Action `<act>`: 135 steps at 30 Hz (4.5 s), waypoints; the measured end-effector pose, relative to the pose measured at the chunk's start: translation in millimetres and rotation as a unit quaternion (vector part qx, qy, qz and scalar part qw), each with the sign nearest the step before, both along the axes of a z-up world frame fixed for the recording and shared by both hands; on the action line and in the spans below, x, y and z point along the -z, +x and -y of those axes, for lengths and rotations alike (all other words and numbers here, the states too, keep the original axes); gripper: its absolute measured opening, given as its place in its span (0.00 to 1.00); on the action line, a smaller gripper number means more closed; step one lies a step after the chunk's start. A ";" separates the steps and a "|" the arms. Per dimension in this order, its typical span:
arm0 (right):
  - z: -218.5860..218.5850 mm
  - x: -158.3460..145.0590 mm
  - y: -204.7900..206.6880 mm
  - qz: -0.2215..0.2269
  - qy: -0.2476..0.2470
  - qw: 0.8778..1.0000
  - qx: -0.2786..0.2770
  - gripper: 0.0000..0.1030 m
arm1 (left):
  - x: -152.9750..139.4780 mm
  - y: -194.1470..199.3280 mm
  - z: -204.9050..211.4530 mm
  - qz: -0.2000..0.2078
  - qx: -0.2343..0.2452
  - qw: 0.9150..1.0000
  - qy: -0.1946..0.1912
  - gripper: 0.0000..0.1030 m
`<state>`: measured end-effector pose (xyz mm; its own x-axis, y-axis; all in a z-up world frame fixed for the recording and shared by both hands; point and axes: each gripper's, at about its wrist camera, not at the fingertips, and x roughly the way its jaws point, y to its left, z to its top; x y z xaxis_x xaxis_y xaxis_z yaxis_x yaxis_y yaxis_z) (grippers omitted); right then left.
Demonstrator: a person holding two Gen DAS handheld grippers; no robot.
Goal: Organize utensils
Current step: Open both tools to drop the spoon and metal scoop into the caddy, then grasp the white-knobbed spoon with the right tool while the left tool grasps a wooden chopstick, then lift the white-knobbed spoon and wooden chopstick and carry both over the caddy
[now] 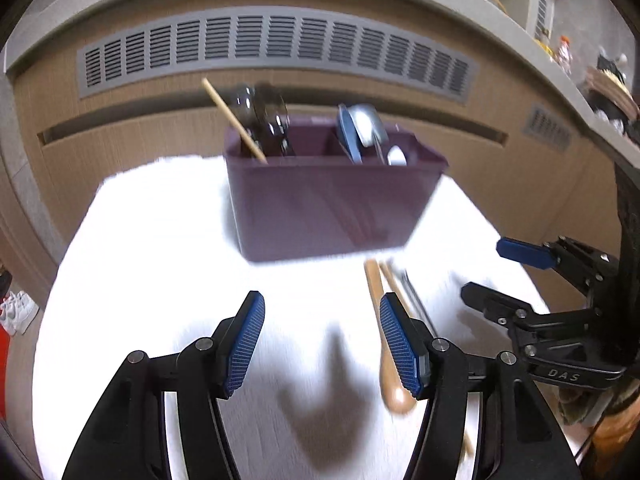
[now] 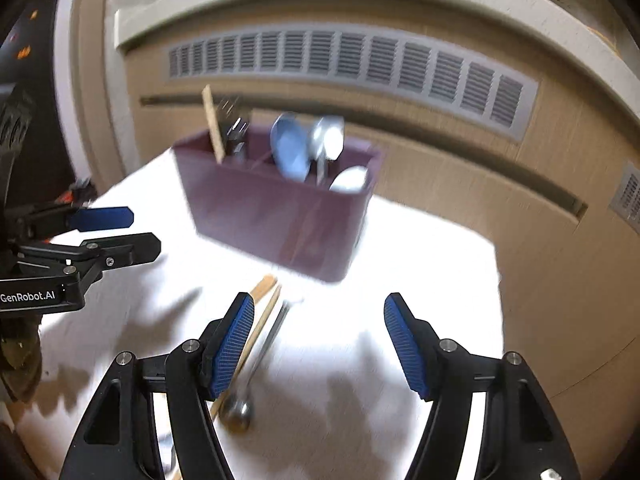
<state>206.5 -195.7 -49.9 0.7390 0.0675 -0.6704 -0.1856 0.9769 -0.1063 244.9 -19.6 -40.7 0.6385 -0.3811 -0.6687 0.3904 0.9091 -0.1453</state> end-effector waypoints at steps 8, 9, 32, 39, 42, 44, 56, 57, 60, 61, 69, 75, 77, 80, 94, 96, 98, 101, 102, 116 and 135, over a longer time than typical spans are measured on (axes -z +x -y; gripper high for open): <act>-16.2 31.0 23.5 -0.072 0.020 0.997 -0.002 0.37 | 9.8 -28.9 -8.9 -0.021 -0.011 1.000 -0.015 0.67; -16.2 32.9 32.4 -0.075 0.023 0.997 0.007 0.36 | 9.5 -31.0 -11.5 -0.022 -0.013 1.000 -0.015 0.67; 26.1 23.5 30.6 -0.059 0.053 0.995 0.059 0.20 | 14.3 10.3 59.9 -0.100 0.048 0.994 -0.024 0.28; 50.0 8.4 21.7 -0.040 0.098 0.992 0.068 0.20 | 31.4 50.8 96.7 -0.140 0.022 0.990 0.007 0.28; 51.9 7.3 19.5 -0.034 0.110 0.991 0.064 0.20 | 40.3 62.6 106.9 -0.145 -0.002 0.988 0.048 0.28; 53.6 6.9 17.9 -0.032 0.117 0.991 0.064 0.20 | 41.1 70.3 112.2 -0.142 -0.010 0.988 0.061 0.27; 54.7 2.1 11.5 -0.030 0.115 0.990 0.070 0.20 | 37.6 72.1 124.2 -0.115 0.015 0.990 0.084 0.08; 54.0 0.9 9.9 -0.030 0.114 0.991 0.069 0.20 | 36.4 64.5 118.9 -0.113 0.017 0.991 0.073 0.08; 49.8 -5.2 1.0 -0.030 0.110 0.992 0.061 0.20 | 25.2 39.7 101.6 -0.092 0.025 0.995 0.043 0.08; 48.0 -7.2 -2.3 -0.030 0.107 0.992 0.058 0.20 | 19.8 29.3 95.9 -0.078 0.025 0.996 0.036 0.08; 28.3 -28.1 -30.4 -0.012 0.072 0.997 0.037 0.20 | -46.6 -31.4 46.1 0.022 0.017 0.999 -0.026 0.07; 12.1 -60.5 -51.0 0.023 0.057 0.998 0.022 0.20 | -100.2 -54.8 30.3 0.089 0.008 0.995 -0.051 0.05; 7.8 -70.1 -56.6 0.036 0.053 0.998 0.017 0.20 | -116.7 -61.3 26.5 0.109 0.005 0.992 -0.055 0.05; -3.0 -90.0 -64.2 0.061 0.039 0.997 0.005 0.20 | -140.2 -63.1 19.0 0.143 0.000 0.988 -0.051 0.05; -22.8 -240.4 -11.4 0.186 0.012 0.982 0.003 0.20 | -267.4 -9.6 -13.3 0.262 -0.033 0.964 -0.043 0.05; -20.8 -243.5 -1.6 0.184 0.016 0.983 0.006 0.20 | -251.7 3.5 -16.6 0.226 -0.014 0.974 -0.030 0.05; -19.3 -235.4 5.3 0.170 0.014 0.985 0.006 0.20 | -222.9 11.9 -14.8 0.181 0.016 0.983 -0.015 0.07; -18.2 -207.4 10.0 0.136 0.013 0.991 0.003 0.20 | -165.7 22.0 -6.6 0.107 0.063 0.992 0.016 0.08; -18.2 -195.6 11.1 0.122 0.013 0.992 0.002 0.20 | -146.4 23.6 -2.8 0.086 0.076 0.993 0.031 0.08; -13.0 -65.8 -17.1 -0.037 0.036 0.999 -0.015 0.20 | 17.0 -4.7 15.9 -0.118 0.169 0.966 0.156 0.26; -8.4 -52.6 -33.3 -0.049 0.054 0.997 -0.014 0.20 | 32.6 28.8 57.9 -0.183 0.140 0.959 0.166 0.54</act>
<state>173.2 -187.4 2.7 0.6673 0.1633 -0.7266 -0.2181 0.9757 0.0190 273.6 -77.5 -73.3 0.2411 -0.2303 -0.9428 0.6032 0.7966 -0.0403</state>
